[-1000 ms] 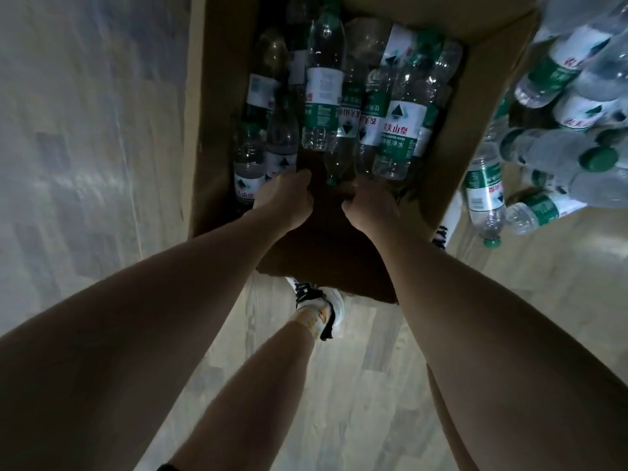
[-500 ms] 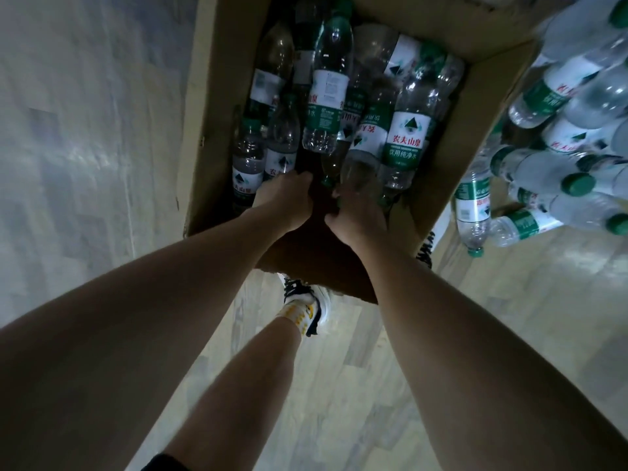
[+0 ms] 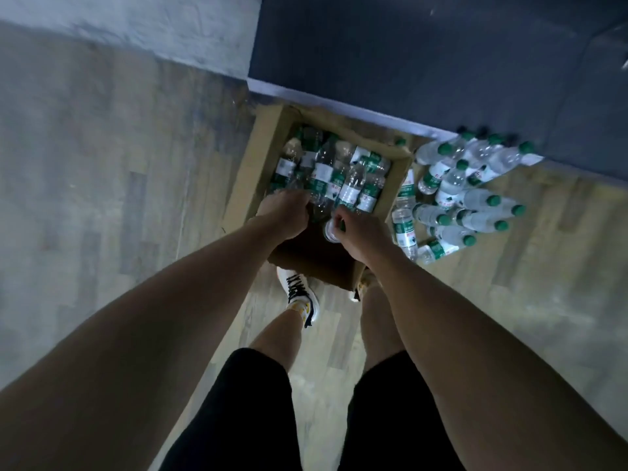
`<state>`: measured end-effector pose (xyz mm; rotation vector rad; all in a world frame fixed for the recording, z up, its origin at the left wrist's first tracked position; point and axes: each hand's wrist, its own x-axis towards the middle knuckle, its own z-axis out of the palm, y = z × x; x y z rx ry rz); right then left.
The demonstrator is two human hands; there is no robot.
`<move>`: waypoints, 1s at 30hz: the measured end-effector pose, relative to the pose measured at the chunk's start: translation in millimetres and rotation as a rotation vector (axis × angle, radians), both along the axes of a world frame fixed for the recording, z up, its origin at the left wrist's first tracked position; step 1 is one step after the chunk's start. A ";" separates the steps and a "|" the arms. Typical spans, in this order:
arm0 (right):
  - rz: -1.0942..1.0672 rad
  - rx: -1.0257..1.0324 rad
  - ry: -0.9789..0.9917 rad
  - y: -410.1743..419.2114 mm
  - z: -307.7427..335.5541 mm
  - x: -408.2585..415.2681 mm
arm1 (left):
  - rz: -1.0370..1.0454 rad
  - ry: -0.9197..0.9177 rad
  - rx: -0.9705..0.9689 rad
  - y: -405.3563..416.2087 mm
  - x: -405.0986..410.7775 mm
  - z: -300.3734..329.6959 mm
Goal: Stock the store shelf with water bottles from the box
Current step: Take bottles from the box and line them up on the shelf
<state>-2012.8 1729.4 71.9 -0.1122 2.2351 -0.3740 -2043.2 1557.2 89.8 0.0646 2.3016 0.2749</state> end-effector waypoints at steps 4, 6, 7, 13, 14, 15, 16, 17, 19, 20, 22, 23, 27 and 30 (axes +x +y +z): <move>0.006 0.016 0.125 -5.0 120.4 -14.5 | -0.047 0.052 0.011 -3.7 -11.0 108.5; -0.005 0.022 0.164 -4.0 182.2 -28.8 | -0.073 0.087 0.024 -9.1 -18.2 160.6; -0.017 0.013 0.178 -2.5 212.6 -37.5 | -0.090 0.114 0.032 -12.1 -22.7 186.9; -0.188 -0.037 0.340 8.9 399.6 -85.6 | -0.199 0.264 0.060 -14.3 -58.5 351.1; -0.201 -0.047 0.384 10.8 428.1 -91.3 | -0.206 0.289 0.067 -11.7 -64.5 379.8; -0.205 -0.055 0.430 12.8 455.1 -96.9 | -0.219 0.318 0.067 -8.3 -71.0 406.7; -0.206 -0.061 0.472 14.6 480.7 -101.7 | -0.223 0.353 0.073 -5.0 -77.7 431.9; -0.209 -0.068 0.510 16.3 505.8 -105.9 | -0.223 0.395 0.090 -2.2 -83.5 456.2; -0.231 -0.081 0.586 20.3 554.3 -112.4 | -0.228 0.487 0.120 1.7 -96.0 500.4; -0.237 -0.090 0.627 21.8 577.8 -114.9 | -0.228 0.530 0.128 3.2 -100.6 521.2; -0.243 -0.096 0.706 25.1 620.8 -119.1 | -0.212 0.588 0.162 5.4 -108.0 557.6; -0.242 -0.097 0.741 27.0 639.7 -121.4 | -0.191 0.592 0.189 6.5 -110.7 573.4; -0.227 -0.183 0.857 39.6 700.7 -130.2 | -0.125 0.581 0.287 16.1 -123.9 625.6; -0.184 -0.260 0.884 47.6 733.3 -137.7 | -0.086 0.554 0.436 30.6 -130.7 652.8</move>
